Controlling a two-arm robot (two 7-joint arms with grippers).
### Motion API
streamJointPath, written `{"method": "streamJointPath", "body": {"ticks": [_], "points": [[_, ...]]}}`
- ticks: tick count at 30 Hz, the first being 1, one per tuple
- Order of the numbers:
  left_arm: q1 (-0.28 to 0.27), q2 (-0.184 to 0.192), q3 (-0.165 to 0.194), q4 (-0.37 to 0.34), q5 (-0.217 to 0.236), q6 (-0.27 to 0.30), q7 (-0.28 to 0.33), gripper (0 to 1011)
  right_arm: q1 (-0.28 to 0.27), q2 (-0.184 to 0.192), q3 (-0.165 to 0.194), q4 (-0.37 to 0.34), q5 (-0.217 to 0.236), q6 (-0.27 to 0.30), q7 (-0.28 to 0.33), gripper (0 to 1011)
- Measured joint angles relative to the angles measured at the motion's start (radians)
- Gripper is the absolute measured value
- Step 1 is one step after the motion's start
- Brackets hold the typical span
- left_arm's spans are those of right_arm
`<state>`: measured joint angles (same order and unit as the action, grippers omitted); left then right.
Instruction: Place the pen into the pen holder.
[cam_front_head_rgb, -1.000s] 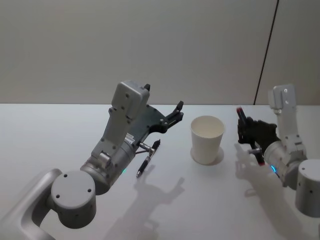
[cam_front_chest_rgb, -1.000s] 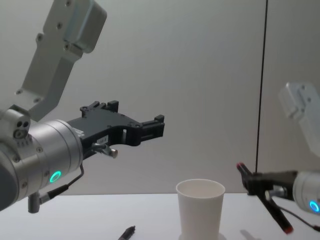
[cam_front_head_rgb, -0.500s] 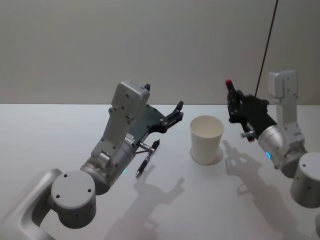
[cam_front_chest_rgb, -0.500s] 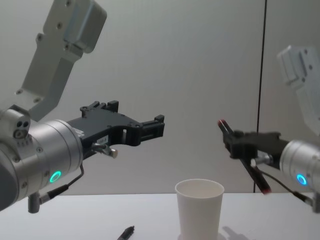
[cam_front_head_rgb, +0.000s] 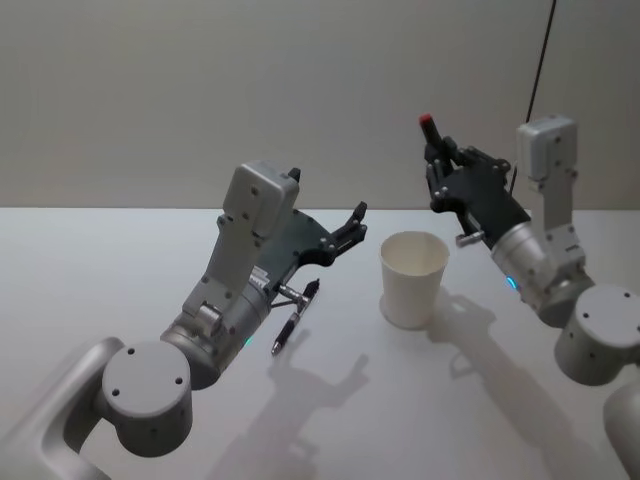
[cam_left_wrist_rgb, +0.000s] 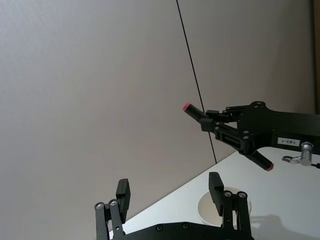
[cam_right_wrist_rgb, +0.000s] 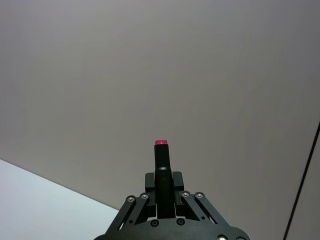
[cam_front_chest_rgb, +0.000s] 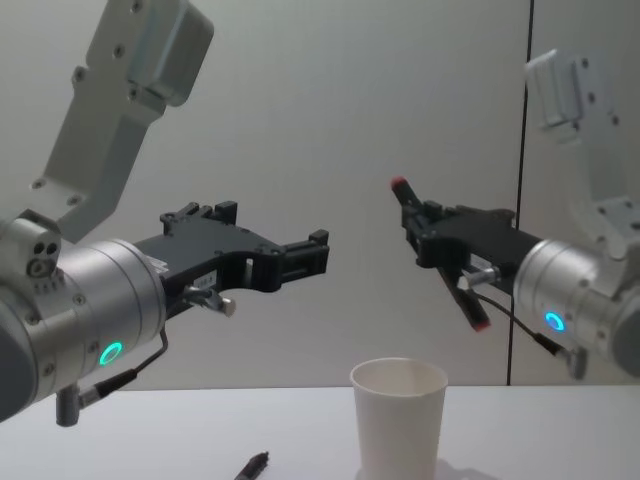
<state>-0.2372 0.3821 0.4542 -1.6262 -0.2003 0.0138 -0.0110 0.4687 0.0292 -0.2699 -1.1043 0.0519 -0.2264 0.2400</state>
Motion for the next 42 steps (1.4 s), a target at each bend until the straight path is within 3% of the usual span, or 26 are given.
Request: {"method": "streamJointPath", "body": {"ticks": [5, 16, 42], "points": [[0.0, 0.0, 0.0, 0.0, 0.0, 0.0, 0.0, 1000, 0.044, -0.018, -0.006, 0.076, -0.01, -0.055, 0.011, 185], [0.0, 0.0, 0.0, 0.0, 0.0, 0.0, 0.0, 1000, 0.106, -0.045, -0.014, 0.203, -0.019, -0.116, 0.021, 185], [0.0, 0.0, 0.0, 0.0, 0.0, 0.0, 0.0, 1000, 0.247, -0.106, -0.035, 0.52, -0.007, -0.21, 0.061, 185]]}}
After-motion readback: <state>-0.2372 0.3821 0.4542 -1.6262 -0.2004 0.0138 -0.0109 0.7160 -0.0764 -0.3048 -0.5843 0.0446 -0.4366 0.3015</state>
